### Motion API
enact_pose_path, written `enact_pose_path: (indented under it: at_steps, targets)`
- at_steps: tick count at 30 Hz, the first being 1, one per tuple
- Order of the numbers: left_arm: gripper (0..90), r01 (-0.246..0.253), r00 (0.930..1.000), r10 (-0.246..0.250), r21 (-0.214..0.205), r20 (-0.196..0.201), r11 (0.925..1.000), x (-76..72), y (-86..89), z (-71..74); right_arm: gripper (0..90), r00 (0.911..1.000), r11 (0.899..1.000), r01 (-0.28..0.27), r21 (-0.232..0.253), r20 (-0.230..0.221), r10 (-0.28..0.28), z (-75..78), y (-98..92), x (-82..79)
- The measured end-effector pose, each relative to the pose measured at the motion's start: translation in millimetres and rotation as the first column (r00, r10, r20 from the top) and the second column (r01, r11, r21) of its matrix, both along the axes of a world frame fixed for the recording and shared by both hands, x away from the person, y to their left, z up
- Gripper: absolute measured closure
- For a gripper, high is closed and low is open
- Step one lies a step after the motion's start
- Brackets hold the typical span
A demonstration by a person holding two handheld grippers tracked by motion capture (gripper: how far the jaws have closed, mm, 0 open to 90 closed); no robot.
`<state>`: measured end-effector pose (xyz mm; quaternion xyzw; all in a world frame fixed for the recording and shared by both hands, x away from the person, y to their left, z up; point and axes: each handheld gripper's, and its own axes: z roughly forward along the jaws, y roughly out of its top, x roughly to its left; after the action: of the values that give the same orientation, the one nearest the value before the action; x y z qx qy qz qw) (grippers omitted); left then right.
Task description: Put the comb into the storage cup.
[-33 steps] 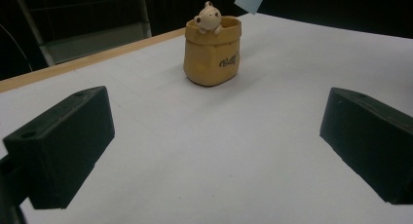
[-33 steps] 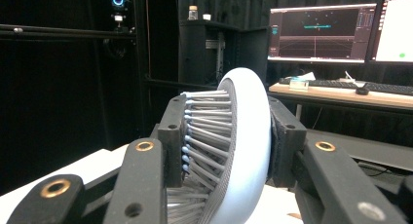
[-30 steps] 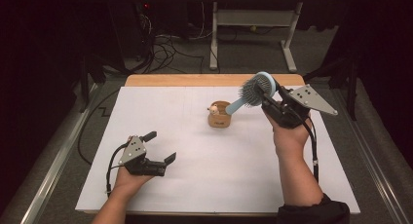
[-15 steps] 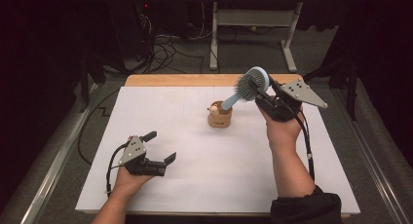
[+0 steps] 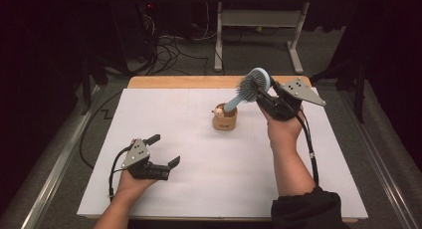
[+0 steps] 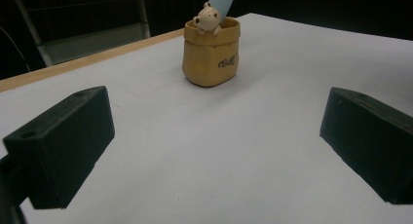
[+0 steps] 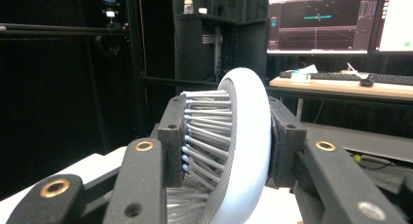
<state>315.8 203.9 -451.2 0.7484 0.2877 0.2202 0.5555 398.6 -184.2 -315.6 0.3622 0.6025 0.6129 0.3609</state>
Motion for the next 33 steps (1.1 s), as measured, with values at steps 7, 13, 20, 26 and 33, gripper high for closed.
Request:
enact_pose_path:
  at_steps: [7,13,20,26,33]
  targets:
    - [0.0,-0.002,1.0,0.002,-0.004,0.001,1.0,0.0,0.7,0.2,60.2,1.0,1.0,0.004,-0.004,-0.007,-0.004,-2.4,2.1,5.4]
    - [0.0,0.002,1.0,-0.002,-0.001,0.0,1.0,0.1,0.4,0.0,60.1,0.9998,1.0,0.002,-0.006,-0.021,-0.002,-5.0,3.5,8.9]
    - [0.0,0.003,1.0,-0.003,-0.007,-0.004,1.0,0.4,0.4,-0.3,60.1,0.9995,1.0,0.003,-0.012,-0.032,-0.003,-8.0,4.8,12.2]
    - [0.0,0.006,1.0,-0.007,-0.009,-0.006,0.9999,0.8,0.7,-0.6,60.0,0.999,1.0,-0.002,-0.014,-0.045,0.001,-11.8,7.2,15.9]
    - [0.0,0.009,0.9999,-0.009,-0.009,-0.009,0.9999,1.1,0.5,-1.1,60.0,0.9984,1.0,-0.007,-0.015,-0.056,0.006,-15.7,11.0,18.6]
